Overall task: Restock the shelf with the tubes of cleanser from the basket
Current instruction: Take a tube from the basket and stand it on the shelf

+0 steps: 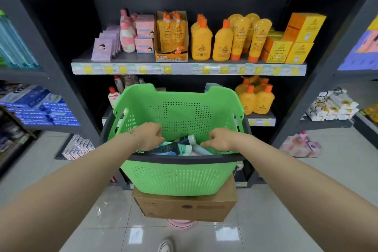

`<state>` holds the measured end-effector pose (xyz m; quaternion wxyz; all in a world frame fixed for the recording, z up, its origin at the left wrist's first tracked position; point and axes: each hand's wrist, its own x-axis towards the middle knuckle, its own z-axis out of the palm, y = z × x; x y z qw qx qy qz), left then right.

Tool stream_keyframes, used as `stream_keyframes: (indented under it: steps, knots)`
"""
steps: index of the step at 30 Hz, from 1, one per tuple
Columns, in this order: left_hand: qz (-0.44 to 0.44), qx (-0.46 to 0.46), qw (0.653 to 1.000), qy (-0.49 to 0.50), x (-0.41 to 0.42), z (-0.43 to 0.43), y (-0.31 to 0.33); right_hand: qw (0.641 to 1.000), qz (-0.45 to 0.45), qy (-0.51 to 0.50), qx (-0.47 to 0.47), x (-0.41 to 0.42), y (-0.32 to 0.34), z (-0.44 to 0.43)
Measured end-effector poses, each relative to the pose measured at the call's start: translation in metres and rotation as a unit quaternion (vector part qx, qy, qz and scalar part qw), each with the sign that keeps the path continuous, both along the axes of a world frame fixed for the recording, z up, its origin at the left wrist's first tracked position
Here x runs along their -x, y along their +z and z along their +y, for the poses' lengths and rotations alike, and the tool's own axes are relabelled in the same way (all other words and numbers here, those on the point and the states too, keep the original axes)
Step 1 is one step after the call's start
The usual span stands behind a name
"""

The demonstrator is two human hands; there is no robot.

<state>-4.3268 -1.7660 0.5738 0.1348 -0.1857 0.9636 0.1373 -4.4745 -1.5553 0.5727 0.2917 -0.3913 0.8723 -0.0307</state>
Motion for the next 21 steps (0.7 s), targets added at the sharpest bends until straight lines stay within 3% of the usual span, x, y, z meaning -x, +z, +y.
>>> stream_keyframes:
  steps: [21]
  knots:
    - [-0.092,0.024,0.981,-0.167,0.112,-0.059,-0.049,0.999,-0.022,-0.031,-0.034,0.073,-0.026,-0.104]
